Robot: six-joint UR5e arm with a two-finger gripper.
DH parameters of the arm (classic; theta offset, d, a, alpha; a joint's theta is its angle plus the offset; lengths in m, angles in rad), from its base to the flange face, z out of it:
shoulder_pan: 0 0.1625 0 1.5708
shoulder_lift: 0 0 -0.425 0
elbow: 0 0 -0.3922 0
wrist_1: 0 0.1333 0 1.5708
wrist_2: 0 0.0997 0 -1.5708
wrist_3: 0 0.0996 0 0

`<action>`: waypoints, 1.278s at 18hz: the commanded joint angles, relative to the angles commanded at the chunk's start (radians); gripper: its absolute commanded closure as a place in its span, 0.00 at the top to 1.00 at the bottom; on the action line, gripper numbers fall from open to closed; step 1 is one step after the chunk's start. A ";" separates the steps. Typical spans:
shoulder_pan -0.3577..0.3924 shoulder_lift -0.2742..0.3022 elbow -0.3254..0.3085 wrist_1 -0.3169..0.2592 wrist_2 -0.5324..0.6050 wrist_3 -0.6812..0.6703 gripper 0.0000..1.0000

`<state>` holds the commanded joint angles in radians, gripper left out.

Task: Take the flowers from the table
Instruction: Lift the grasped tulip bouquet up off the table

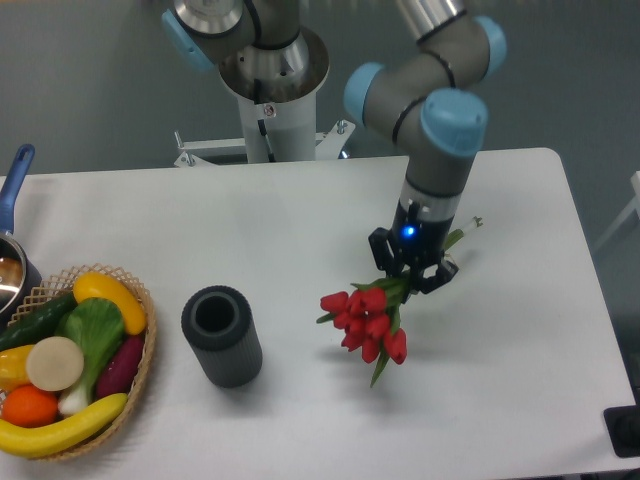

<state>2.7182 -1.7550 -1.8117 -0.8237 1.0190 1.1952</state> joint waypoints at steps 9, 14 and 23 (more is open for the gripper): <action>0.031 0.081 0.009 0.002 -0.307 -0.097 0.27; 0.054 0.088 -0.006 0.002 -0.358 -0.124 0.27; 0.063 0.103 -0.014 0.002 -0.356 -0.123 0.27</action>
<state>2.7811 -1.6521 -1.8254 -0.8222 0.6627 1.0723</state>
